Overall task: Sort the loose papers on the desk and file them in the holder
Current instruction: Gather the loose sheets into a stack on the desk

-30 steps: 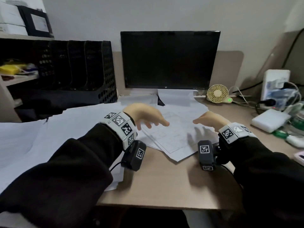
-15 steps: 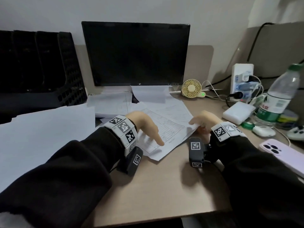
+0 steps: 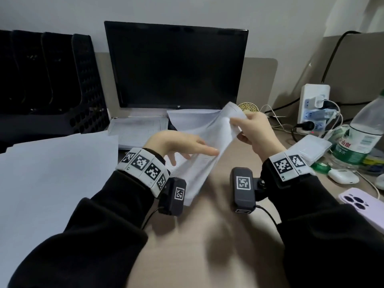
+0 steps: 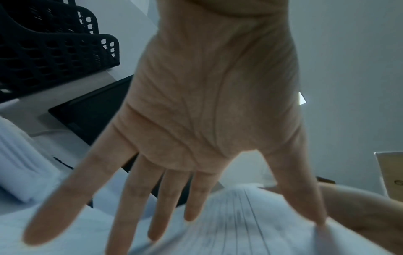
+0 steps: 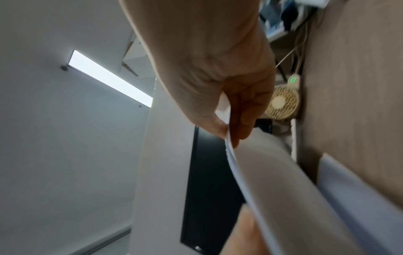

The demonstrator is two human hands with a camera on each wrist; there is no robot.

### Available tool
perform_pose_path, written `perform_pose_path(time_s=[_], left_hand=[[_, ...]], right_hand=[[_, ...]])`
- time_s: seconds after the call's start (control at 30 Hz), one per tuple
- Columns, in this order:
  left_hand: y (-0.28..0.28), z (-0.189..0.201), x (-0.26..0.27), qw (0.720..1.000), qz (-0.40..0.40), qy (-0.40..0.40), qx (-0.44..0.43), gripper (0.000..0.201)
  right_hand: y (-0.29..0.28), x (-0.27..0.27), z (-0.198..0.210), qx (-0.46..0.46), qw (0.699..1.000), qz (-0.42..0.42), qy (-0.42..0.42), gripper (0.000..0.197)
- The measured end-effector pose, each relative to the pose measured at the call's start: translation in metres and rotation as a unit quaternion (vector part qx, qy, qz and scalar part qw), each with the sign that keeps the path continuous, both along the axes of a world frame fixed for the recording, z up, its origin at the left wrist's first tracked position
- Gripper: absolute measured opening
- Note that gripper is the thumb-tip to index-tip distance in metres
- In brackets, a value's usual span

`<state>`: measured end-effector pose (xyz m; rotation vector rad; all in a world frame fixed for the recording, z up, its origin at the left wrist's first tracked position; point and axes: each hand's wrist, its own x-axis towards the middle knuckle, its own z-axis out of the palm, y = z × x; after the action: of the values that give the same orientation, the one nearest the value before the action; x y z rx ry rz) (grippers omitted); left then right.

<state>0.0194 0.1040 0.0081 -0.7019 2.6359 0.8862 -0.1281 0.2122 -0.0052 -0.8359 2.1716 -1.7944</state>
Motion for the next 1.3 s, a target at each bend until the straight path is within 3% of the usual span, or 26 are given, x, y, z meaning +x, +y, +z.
perform_pose_path(time_s=[0.1, 0.2, 0.27, 0.33, 0.37, 0.57, 0.83, 1.0, 1.13, 1.3], left_hand=[[-0.002, 0.003, -0.003, 0.998, -0.001, 0.061, 0.023, 0.101], [-0.007, 0.010, 0.000, 0.996, -0.001, 0.089, 0.020, 0.100], [-0.011, 0.017, 0.005, 0.995, -0.007, 0.104, -0.006, 0.068], [-0.021, 0.023, 0.011, 0.990, -0.007, 0.138, -0.020, 0.030], [-0.026, 0.026, 0.015, 0.988, 0.004, 0.155, -0.025, 0.021], [-0.054, 0.038, 0.045, 0.956, 0.106, 0.258, -0.095, 0.017], [-0.075, 0.040, 0.060, 0.845, 0.196, 0.452, -0.208, 0.009], [-0.080, 0.043, 0.072, 0.818, 0.189, 0.507, -0.197, 0.014], [-0.078, 0.052, 0.084, 0.782, 0.168, 0.566, -0.201, 0.014], [-0.081, 0.058, 0.090, 0.696, 0.137, 0.651, -0.269, 0.013]], right_hand=[[-0.016, 0.013, 0.015, -0.069, 0.997, 0.018, 0.012, 0.023], [-0.027, 0.016, 0.022, -0.090, 0.995, 0.031, 0.008, 0.023], [-0.031, 0.012, 0.026, -0.097, 0.995, 0.039, 0.005, 0.029], [-0.036, 0.004, 0.026, -0.106, 0.994, 0.034, 0.002, 0.022], [-0.037, 0.001, 0.027, -0.105, 0.994, 0.031, 0.001, 0.018], [-0.026, -0.023, 0.030, -0.053, 0.998, -0.027, 0.029, 0.015], [-0.014, -0.034, 0.035, -0.185, 0.980, -0.057, -0.041, 0.020], [-0.016, -0.026, 0.041, -0.297, 0.952, -0.072, 0.008, 0.032], [-0.012, -0.024, 0.048, -0.367, 0.928, -0.059, -0.025, 0.035], [-0.008, -0.022, 0.049, -0.355, 0.934, -0.046, -0.021, 0.022]])
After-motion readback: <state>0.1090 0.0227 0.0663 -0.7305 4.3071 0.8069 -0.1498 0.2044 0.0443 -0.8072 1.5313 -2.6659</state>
